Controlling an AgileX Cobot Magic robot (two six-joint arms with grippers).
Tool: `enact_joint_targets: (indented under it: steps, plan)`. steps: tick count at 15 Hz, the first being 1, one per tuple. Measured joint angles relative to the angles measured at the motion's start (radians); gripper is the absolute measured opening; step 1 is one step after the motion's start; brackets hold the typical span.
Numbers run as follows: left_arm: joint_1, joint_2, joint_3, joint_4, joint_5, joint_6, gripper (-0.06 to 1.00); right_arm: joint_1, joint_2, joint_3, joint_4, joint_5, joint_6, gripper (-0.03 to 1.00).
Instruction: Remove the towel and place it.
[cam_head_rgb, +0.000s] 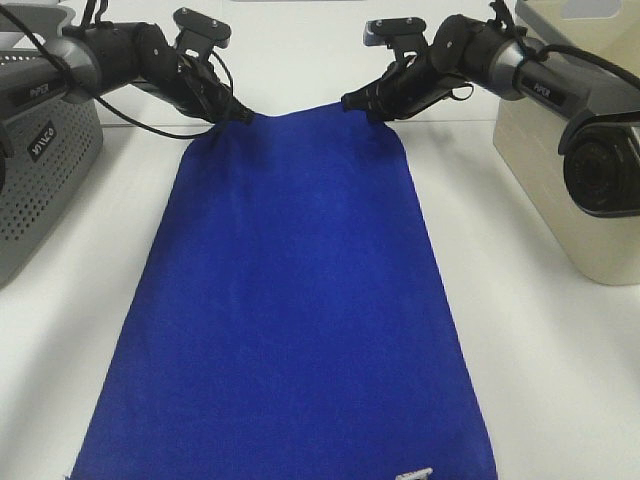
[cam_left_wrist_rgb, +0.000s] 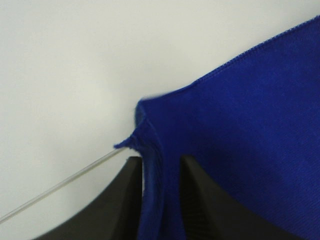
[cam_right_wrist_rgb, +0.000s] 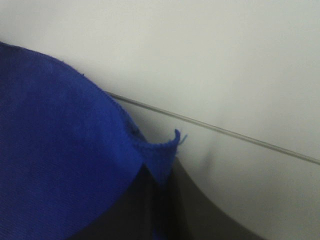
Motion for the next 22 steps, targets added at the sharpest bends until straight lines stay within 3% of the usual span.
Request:
enact_joint_targets:
  steps: [2, 5, 7, 9, 12, 17, 19, 22]
  plan:
    - [0.000, 0.019, -0.002, 0.000, -0.027, -0.001, 0.32, 0.000, 0.013, 0.000, 0.001, 0.000, -0.002, 0.20]
    - [0.000, 0.030, -0.002, 0.002, -0.057, -0.002, 0.51, -0.001, 0.017, 0.000, 0.003, 0.000, 0.007, 0.60]
    - [0.000, 0.030, -0.002, 0.007, -0.073, -0.002, 0.65, -0.012, 0.017, 0.000, 0.002, 0.015, 0.013, 0.74]
    - [0.000, 0.030, -0.005, 0.019, -0.048, -0.003, 0.72, -0.027, 0.003, 0.000, -0.018, 0.065, 0.014, 0.77]
    - [0.000, -0.011, -0.008, 0.037, 0.108, -0.039, 0.76, -0.045, -0.070, 0.000, -0.032, 0.154, 0.014, 0.78]
    - [0.000, -0.190, -0.020, 0.049, 0.546, -0.166, 0.77, -0.047, -0.228, -0.011, 0.024, 0.551, 0.046, 0.78]
    - [0.000, -0.278, -0.026, 0.062, 0.688, -0.227, 0.77, -0.047, -0.304, -0.011, 0.023, 0.656, 0.094, 0.78]
    - [0.042, -0.385, -0.029, 0.142, 0.748, -0.255, 0.77, -0.047, -0.430, -0.012, -0.014, 0.672, 0.123, 0.78]
